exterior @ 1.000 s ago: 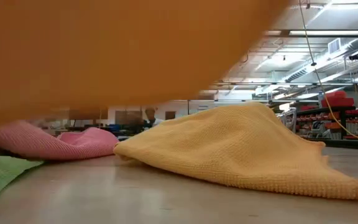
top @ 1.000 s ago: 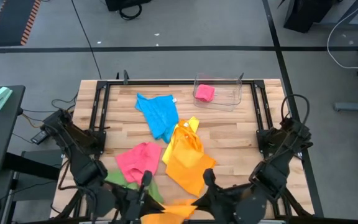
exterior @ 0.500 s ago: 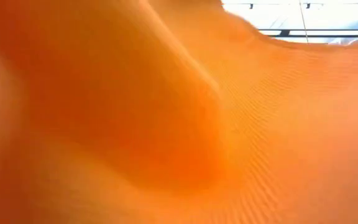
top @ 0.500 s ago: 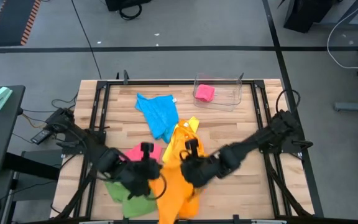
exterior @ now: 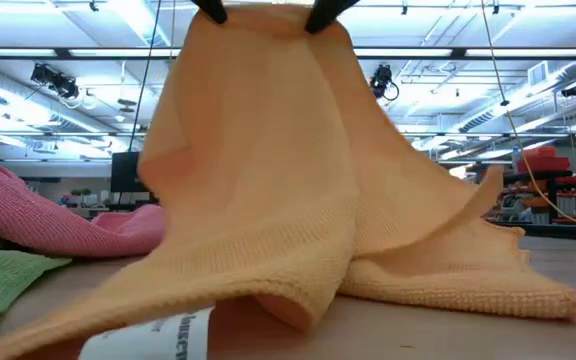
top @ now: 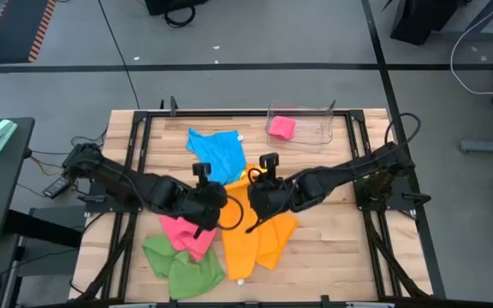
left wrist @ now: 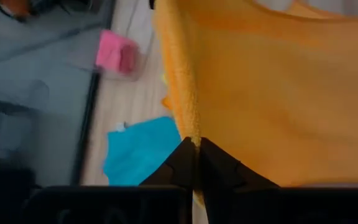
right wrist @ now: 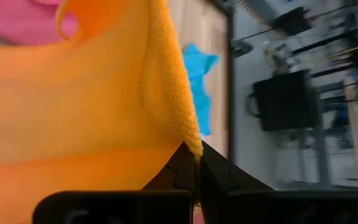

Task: Fold microfiber towels
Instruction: Fold the right orange microfiber cloth

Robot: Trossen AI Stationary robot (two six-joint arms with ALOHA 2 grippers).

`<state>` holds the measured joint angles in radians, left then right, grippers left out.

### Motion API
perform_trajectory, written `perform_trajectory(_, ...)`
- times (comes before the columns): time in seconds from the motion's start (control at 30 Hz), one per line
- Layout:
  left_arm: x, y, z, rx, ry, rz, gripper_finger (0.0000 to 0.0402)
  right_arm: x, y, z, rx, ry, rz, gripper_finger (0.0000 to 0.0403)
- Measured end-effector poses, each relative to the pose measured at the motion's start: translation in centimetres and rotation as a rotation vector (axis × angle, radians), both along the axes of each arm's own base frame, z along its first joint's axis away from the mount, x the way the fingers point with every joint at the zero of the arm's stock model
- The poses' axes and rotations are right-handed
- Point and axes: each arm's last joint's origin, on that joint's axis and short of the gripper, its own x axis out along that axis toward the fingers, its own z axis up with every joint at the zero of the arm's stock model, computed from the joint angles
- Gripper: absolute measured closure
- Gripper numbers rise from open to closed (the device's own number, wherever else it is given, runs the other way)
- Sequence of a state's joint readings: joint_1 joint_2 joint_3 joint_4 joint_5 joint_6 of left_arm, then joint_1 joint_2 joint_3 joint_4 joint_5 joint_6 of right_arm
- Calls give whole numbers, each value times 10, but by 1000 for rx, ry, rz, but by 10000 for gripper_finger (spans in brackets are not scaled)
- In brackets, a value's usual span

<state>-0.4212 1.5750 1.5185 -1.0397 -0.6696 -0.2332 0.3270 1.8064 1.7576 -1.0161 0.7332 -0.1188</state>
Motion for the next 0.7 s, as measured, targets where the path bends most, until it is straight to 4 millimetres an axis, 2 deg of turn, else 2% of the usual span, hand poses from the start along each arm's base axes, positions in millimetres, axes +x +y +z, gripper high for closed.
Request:
perform_trajectory(0.13,5,-9,-9,-134,47,-37,391,-2,6,-20,65,71,45,393)
perform_trajectory(0.23,10,-20,-20,-151,67,-42,384,-5,13,-43,88,131,70,393)
perform_trajectory(0.43,29,-44,-51,-186,112,-101,362,-20,35,-77,145,217,153,393)
perform_trajectory(0.7,46,-75,-84,-206,100,-161,389,-38,64,-115,265,238,242,393)
